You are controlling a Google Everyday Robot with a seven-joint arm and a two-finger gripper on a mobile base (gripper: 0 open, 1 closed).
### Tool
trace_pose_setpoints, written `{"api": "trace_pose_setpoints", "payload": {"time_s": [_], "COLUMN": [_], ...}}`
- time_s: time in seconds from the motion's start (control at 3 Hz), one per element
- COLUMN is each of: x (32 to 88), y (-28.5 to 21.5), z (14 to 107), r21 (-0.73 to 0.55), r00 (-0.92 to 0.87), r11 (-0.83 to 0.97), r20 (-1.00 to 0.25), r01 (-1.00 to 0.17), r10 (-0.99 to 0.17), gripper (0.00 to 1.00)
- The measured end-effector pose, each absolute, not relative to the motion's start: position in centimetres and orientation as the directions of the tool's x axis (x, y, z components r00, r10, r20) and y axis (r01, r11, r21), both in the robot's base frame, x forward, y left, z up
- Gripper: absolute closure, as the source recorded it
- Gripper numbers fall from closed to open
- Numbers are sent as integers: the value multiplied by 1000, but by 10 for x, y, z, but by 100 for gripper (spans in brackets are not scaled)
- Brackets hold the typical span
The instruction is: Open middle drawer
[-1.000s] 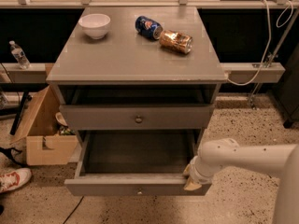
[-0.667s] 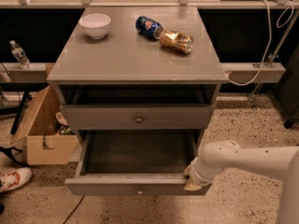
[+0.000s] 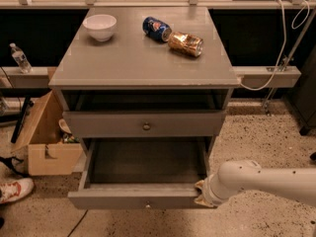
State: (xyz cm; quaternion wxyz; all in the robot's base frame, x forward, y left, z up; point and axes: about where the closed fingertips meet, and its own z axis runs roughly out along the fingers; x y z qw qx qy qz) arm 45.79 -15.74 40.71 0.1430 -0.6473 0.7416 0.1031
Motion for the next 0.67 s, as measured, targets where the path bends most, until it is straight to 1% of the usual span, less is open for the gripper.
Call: {"api": "trace_pose_setpoints", "payload": {"time_s": [0.33, 0.67], "x": [459, 459], "y": [-157, -157], "z": [408, 408], "r21": [-32, -32], "r00": [-121, -121], "r11": [141, 141], "r20": [-346, -346], "r01": [-990, -990], "r10": [-931, -931], "gripper": [100, 84]}}
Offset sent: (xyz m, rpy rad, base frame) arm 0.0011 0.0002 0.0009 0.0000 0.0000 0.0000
